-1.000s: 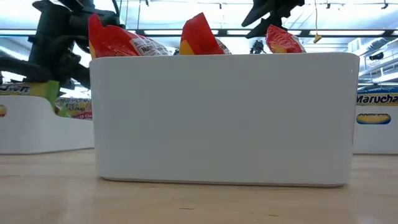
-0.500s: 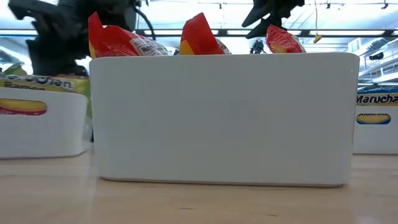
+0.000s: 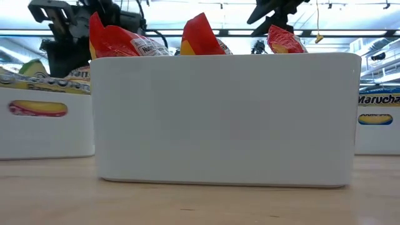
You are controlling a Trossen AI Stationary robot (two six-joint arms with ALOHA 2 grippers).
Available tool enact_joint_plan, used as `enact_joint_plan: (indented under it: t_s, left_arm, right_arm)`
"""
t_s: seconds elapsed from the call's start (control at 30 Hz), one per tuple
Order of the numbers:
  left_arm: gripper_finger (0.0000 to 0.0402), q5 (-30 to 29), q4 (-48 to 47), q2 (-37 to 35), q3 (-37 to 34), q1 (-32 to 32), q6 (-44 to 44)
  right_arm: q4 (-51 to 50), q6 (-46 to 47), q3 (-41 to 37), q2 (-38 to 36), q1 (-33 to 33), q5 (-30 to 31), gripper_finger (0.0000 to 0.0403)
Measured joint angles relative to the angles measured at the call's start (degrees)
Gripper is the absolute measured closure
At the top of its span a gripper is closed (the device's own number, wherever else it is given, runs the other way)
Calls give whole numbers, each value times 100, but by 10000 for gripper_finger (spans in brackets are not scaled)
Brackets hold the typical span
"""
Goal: Sort Maruchan noodles
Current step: Adjust the green noodle pack on the left white bin
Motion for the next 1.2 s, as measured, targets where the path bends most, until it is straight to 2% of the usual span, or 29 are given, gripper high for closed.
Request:
enact_joint_plan:
  t_s: [0.17, 0.23, 0.37, 0.53, 0.87, 1.03, 1.2]
  left_arm:
    - [397, 788, 286, 2, -402, 253, 153]
    - [397, 990, 420, 2, -613, 232, 154]
    - [397, 1011, 751, 2, -936, 106, 140]
    - [389, 550, 972, 2, -1032, -43, 1]
    - [317, -602, 405, 0, -1022, -328, -72]
    - [276, -735, -3, 2, -1008, -528, -330]
    - [240, -478, -150, 4, -891, -672, -745]
  right_arm:
    - [-93, 57, 0, 0, 329, -83, 244]
    - [-98, 85, 0, 0, 472, 211, 244]
    - [-145, -105, 0, 0, 701, 861, 244]
    - [-145, -179, 0, 0, 753, 1136, 244]
    - [-143, -107, 1, 0, 699, 1106, 244]
    - [-143, -115, 0, 0, 699, 1086, 244]
    - [-141, -149, 0, 0, 699, 1094, 244]
